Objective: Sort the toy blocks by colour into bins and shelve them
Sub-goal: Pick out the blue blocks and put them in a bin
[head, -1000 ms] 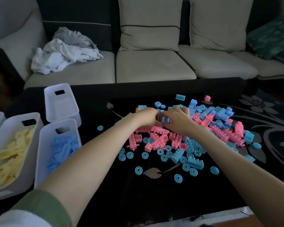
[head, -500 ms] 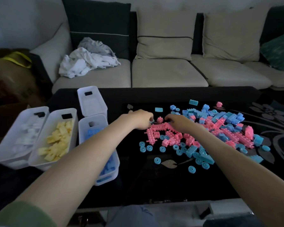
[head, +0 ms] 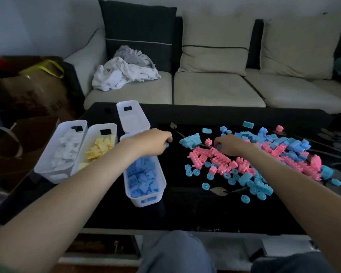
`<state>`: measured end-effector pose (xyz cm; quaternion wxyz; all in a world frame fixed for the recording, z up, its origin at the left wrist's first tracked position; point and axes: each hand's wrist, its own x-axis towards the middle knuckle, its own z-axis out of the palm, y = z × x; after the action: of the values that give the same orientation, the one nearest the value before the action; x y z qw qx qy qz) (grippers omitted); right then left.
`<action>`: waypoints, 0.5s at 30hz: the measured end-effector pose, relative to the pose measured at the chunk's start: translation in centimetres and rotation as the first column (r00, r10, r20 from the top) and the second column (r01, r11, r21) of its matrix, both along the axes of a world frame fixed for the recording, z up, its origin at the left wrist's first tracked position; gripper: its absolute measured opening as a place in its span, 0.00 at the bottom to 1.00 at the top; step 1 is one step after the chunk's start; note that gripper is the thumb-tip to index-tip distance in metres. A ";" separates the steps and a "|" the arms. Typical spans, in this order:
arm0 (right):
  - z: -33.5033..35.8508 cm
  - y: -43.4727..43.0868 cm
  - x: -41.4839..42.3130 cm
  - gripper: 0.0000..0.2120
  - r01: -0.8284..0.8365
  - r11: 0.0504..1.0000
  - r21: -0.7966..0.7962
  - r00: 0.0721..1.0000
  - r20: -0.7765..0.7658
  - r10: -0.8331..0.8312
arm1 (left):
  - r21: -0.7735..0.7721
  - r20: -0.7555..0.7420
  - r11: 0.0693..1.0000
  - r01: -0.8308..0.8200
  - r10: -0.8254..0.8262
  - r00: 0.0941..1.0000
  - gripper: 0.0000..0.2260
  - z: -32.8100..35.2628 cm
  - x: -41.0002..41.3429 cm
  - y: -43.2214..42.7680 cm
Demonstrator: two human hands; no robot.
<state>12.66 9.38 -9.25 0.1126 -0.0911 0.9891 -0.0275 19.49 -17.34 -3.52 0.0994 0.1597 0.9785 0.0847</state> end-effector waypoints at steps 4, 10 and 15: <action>3.1 -3.0 0.8 0.12 -0.068 0.974 -0.215 0.972 -0.236 0.016 | -0.010 -0.031 0.996 -0.087 0.086 0.996 0.18 0.8 0.8 -3.3; 6.3 -12.6 6.8 0.10 -0.424 0.768 -0.479 0.905 -0.194 0.379 | -0.164 -0.128 0.952 -0.258 0.239 0.963 0.18 1.3 1.1 -6.4; 4.0 -15.4 8.0 0.19 -0.445 0.785 -0.430 0.883 -0.066 0.465 | -0.214 -0.181 0.943 -0.256 0.219 0.959 0.18 1.1 1.0 -5.4</action>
<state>20.68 -6.03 -5.29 0.1143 -0.3487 0.9037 -0.2205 20.46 -22.70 -2.46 0.0303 0.0337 0.9984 -0.0330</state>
